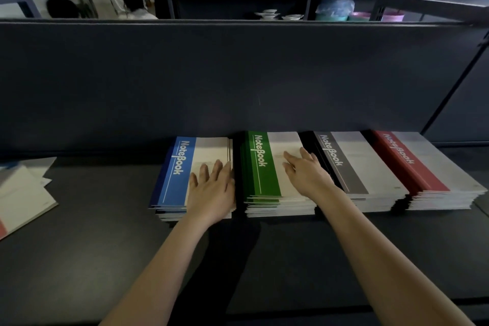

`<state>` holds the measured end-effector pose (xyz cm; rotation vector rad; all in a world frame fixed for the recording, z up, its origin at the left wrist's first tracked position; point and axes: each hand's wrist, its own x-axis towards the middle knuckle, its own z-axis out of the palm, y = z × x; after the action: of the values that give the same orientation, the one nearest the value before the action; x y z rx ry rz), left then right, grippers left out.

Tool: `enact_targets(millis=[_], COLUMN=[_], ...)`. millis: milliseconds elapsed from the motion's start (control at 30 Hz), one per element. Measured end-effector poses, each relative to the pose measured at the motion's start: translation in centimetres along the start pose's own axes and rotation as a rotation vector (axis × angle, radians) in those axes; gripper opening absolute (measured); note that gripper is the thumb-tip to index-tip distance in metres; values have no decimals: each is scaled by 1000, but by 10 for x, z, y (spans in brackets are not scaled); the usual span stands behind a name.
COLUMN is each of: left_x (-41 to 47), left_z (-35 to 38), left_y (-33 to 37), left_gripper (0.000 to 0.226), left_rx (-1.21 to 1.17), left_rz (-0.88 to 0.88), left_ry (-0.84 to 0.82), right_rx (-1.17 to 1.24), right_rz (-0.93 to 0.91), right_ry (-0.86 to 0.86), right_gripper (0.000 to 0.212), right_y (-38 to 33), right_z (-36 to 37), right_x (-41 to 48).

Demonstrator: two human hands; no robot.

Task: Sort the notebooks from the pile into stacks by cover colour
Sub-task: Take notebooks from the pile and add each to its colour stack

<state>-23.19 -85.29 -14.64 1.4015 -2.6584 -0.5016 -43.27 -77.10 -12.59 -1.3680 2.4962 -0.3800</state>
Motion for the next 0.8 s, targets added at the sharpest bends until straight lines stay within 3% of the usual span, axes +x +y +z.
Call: enact_targets(millis=[100, 167, 267, 800], left_x=[-6, -15, -23, -69], left_z=[-21, -38, -55, -99], left_y=[-8, -20, -49, -233], left_gripper=[46, 42, 37, 30], left_rx=[-604, -810, -775, -673], left_rz=[7, 37, 64, -218], left_ry=[60, 173, 264, 459], right_rx=[3, 79, 143, 279], right_rz=[-25, -54, -141, -516], right_ry=[65, 205, 305, 16], right_gripper=[46, 46, 47, 47], right_y=[-9, -20, -46, -266], right_z=[-4, 1, 13, 79], right_x=[1, -3, -7, -6])
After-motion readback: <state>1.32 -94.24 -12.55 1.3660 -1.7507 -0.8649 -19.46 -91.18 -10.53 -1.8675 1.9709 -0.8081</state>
